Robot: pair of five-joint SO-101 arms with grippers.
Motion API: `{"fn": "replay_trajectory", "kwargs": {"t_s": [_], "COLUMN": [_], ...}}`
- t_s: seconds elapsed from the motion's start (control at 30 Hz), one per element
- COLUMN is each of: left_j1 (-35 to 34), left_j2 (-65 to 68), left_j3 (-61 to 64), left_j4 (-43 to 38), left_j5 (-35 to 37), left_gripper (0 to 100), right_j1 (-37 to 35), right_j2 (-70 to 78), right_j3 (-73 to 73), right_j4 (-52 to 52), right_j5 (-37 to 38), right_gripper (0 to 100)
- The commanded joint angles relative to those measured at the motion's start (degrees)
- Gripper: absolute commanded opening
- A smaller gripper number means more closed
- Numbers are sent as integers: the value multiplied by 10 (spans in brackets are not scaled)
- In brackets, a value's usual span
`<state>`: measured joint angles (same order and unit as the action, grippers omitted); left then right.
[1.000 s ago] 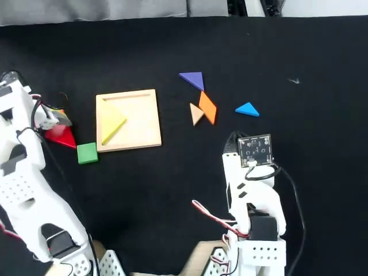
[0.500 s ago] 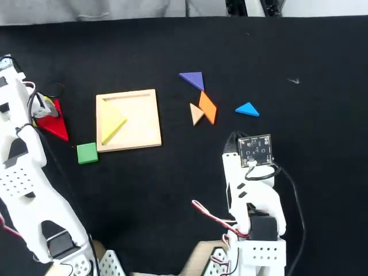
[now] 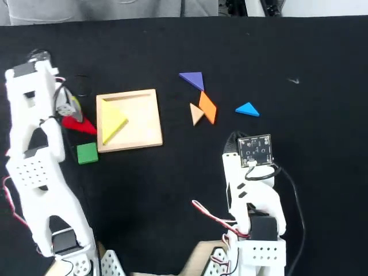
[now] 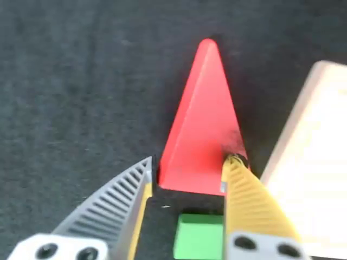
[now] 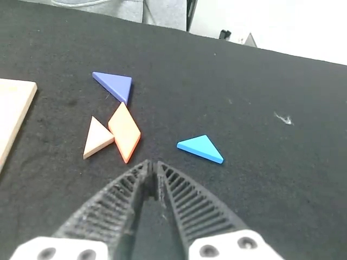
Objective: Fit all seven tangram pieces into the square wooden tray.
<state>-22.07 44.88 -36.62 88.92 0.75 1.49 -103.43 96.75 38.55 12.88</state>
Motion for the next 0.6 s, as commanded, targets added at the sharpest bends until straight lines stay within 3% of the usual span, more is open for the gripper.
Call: {"fn": "replay_trajectory", "kwargs": {"t_s": [0.0,0.2,0.57], "left_j1": [43,75,89], "left_j2": [-24,-18,-4], "left_j3": [-71,-126,-113], "left_j4": [27,44,40], "left_j5": [4,41,40], "left_gripper": [194,180,177], "right_j1": [-7,-7,-7], "right_j2": [-44,-44,-45], "right_j3": [-2,-2,-2], "right_j4": [-11,-11,-11], "right_j5": [0,0,0], "right_gripper": [15,15,15]}}
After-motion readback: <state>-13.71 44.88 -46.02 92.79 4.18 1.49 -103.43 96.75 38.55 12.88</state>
